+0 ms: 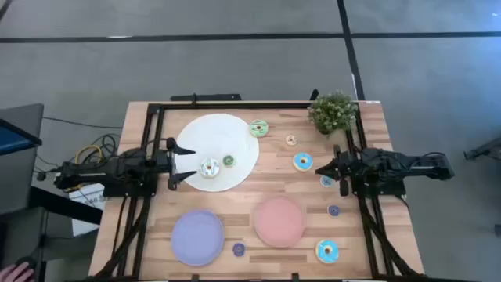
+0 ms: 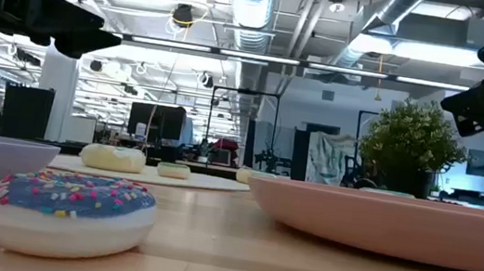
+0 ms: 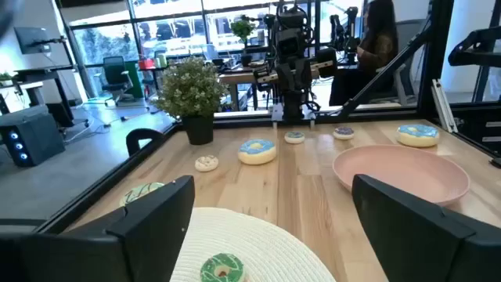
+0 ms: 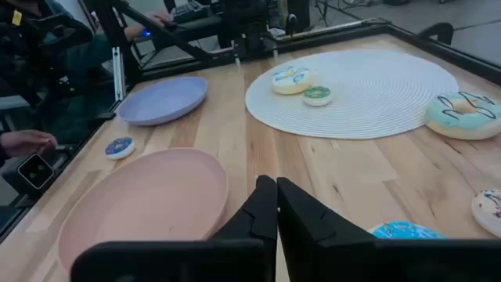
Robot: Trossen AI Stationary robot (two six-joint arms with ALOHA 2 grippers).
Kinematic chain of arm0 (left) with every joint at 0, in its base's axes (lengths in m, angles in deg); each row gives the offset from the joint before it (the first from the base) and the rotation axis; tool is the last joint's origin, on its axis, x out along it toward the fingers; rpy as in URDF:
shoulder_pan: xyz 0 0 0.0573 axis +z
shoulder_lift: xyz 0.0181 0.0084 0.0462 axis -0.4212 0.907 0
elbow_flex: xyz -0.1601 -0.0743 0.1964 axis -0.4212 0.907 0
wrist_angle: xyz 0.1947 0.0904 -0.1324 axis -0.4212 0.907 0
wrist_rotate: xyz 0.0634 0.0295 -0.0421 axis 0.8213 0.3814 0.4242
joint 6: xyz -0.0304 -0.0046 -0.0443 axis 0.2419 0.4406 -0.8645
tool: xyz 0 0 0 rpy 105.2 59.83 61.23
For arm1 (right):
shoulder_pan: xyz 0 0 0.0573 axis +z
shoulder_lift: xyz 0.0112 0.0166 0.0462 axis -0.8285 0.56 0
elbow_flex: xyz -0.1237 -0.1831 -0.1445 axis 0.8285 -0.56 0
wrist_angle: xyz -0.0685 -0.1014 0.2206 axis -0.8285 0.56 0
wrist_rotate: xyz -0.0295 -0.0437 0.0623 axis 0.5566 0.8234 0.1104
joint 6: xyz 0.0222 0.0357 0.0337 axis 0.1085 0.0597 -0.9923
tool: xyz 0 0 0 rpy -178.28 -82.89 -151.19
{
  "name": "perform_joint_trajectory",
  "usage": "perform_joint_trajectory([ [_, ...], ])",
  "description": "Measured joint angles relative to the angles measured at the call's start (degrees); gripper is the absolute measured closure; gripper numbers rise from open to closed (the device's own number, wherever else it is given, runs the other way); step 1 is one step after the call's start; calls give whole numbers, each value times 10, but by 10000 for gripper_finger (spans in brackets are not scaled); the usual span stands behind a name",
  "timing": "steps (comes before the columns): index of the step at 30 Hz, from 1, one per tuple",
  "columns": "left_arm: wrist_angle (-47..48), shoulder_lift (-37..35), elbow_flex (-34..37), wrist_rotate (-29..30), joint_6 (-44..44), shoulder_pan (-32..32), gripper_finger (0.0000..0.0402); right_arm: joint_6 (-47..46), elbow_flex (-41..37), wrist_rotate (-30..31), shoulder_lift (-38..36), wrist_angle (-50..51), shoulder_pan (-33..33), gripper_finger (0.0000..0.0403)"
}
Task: Pick & Place donuts
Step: Put the large green donut on the pink plate
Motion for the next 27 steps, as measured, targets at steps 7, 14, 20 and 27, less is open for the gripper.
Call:
perform_joint_trajectory([
  [7, 0, 0, 0, 0, 0, 0, 61, 0, 0, 0, 0, -2, 0, 402],
  [14, 0, 0, 0, 0, 0, 0, 61, 0, -1, 0, 0, -14, 0, 402],
  [20, 0, 0, 0, 0, 0, 0, 61, 0, -3, 5, 0, -65, -1, 402],
  [27, 0, 0, 0, 0, 0, 0, 61, 75, 6, 80, 39, -214, -1, 403],
])
